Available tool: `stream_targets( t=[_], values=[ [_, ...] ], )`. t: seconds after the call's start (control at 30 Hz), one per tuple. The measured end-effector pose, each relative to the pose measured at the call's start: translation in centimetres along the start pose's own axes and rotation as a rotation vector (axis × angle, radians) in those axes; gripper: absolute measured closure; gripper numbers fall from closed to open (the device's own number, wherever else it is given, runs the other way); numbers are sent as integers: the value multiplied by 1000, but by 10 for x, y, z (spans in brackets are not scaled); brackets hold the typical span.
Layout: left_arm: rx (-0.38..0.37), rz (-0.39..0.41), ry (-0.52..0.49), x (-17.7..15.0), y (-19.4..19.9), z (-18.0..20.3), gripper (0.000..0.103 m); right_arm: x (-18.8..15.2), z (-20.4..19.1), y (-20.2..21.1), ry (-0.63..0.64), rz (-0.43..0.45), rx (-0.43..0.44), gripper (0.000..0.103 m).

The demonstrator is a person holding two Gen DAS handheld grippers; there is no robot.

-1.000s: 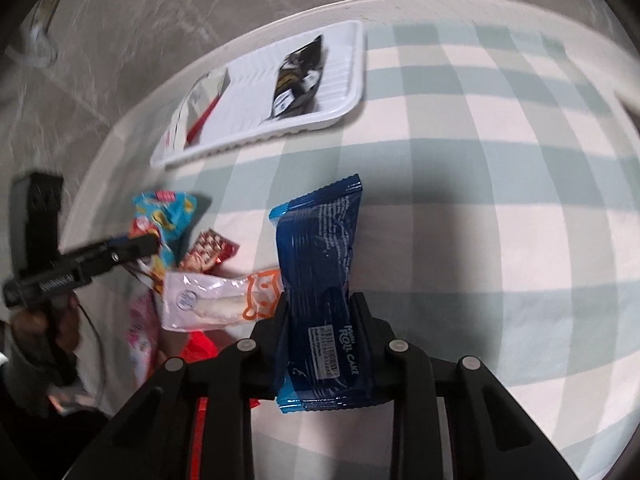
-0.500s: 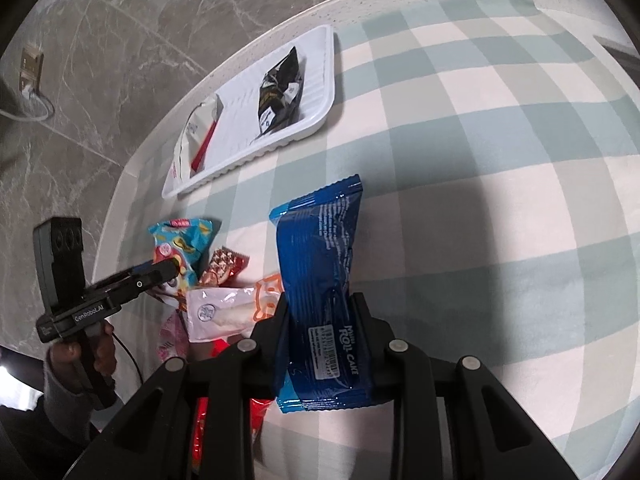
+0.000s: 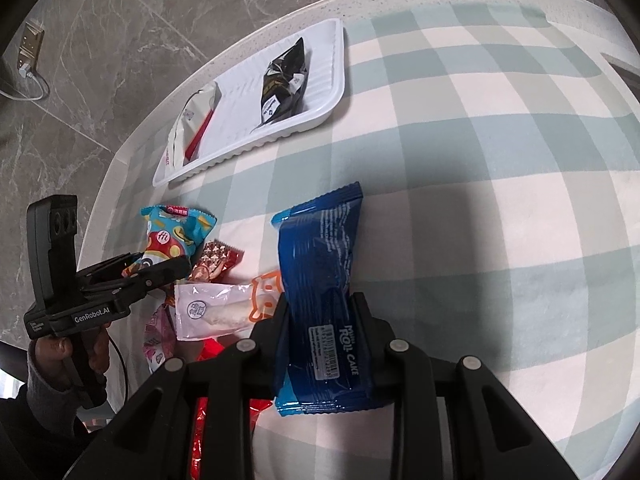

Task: Organize snacks
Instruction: 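Carry both packets to the white tray and release them inside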

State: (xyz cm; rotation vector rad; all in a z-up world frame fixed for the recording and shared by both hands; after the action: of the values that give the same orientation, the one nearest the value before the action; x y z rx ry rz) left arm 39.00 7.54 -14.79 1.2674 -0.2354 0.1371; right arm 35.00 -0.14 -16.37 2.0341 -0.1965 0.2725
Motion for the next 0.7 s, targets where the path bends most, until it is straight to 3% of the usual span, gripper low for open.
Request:
stream_targets(
  t=[0.2, 0.3, 0.47, 0.7],
  values=[
    [10, 16, -47, -1, 0, 3, 57, -1, -4, -4, 49, -11, -50, 72],
    [-22, 31, -28, 0, 1, 1, 60, 1, -4, -4, 30, -12, -17, 73],
    [-170, 45, 96, 3, 5, -14, 62, 5, 10, -2, -117, -6, 138, 73],
    [-295, 58, 184, 7, 16, -25, 62, 7, 21, 9, -283, 19, 359, 73]
  ],
)
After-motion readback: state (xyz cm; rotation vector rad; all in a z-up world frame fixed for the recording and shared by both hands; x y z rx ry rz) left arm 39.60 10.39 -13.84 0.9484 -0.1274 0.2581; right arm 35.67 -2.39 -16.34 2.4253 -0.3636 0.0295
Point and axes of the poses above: each gripper's, at about its wrist camera, not at the fingertips, and y roughly against the way its jaws point, z to its right, x to its top, the point moved 9 cm from there along -y, roughly the way its jaws point, and after that the axes turned 7 degrees about -z, right-handed, at the moved point
